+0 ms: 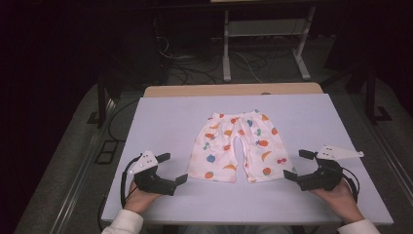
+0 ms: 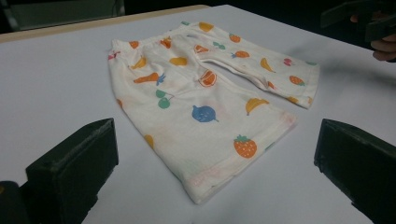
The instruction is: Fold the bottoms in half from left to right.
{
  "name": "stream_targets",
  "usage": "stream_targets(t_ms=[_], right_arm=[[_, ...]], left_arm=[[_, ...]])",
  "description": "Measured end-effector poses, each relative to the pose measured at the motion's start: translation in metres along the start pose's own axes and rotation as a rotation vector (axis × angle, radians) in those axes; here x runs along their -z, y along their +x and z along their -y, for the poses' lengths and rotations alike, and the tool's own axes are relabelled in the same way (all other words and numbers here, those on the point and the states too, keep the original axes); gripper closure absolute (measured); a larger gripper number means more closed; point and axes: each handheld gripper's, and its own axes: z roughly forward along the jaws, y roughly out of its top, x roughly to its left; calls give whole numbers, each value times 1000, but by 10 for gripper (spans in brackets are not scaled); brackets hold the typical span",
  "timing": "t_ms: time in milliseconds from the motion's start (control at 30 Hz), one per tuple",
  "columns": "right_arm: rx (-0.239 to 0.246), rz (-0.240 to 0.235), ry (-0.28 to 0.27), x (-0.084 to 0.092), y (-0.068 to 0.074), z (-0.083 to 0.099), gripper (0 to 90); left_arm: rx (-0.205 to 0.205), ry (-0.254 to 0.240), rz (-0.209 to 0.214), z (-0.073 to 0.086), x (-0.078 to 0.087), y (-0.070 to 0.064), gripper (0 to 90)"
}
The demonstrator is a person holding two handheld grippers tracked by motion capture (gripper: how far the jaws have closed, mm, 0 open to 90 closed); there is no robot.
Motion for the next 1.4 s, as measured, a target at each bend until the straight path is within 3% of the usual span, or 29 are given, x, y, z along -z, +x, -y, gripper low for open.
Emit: stream_targets(t_ms=[267, 833, 1400], right_arm=[[5, 6, 9, -3, 0, -8, 0], [5, -30, 16, -15, 3, -33, 0], [48, -47, 22, -32, 9, -59, 0]], left_arm=[[5, 5, -2, 1, 0, 0, 0], [3, 11, 0, 1, -2, 1, 0], [4, 14, 4, 1, -3, 1, 0]])
